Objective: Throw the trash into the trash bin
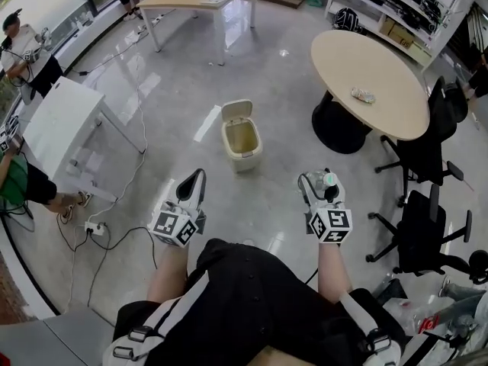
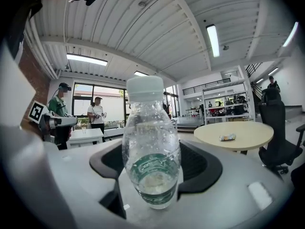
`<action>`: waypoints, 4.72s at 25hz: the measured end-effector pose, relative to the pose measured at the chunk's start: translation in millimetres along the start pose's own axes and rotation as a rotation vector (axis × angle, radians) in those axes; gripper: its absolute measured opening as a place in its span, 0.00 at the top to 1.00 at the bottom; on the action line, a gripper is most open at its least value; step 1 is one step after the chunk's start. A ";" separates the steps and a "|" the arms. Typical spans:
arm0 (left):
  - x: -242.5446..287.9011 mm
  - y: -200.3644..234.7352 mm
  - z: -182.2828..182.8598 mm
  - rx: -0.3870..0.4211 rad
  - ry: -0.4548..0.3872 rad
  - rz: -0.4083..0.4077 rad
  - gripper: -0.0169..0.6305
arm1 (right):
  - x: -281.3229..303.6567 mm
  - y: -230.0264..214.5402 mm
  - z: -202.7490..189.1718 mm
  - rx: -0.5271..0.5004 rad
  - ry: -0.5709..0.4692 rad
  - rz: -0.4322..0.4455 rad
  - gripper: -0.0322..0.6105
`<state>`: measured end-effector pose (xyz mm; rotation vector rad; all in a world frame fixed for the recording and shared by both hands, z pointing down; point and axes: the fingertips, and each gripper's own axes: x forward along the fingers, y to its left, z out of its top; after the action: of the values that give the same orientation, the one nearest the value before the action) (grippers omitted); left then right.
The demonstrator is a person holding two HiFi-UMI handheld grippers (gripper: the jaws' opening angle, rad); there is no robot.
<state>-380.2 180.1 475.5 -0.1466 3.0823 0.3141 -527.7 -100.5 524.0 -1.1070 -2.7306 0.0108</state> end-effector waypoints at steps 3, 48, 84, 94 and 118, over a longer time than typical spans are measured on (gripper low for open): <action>6.9 -7.4 -14.5 -0.006 0.027 -0.006 0.97 | 8.9 -11.1 -10.9 0.018 0.020 0.005 0.44; 68.2 235.5 10.7 -0.041 0.036 0.112 0.97 | 274.2 121.4 26.6 -0.038 0.060 0.175 0.44; 253.7 226.8 -125.5 -0.172 0.283 0.114 0.97 | 422.4 54.5 -117.5 -0.043 0.415 0.389 0.44; 271.1 236.0 -132.9 -0.188 0.311 0.122 0.97 | 454.2 63.0 -211.3 -0.122 0.597 0.463 0.44; 245.9 266.8 -134.1 -0.229 0.334 0.218 0.97 | 485.1 53.4 -270.9 -0.159 0.751 0.453 0.46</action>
<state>-655.0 390.9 647.9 0.1478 3.3867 0.7222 -781.7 255.0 871.4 -1.3908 -1.8149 -0.4619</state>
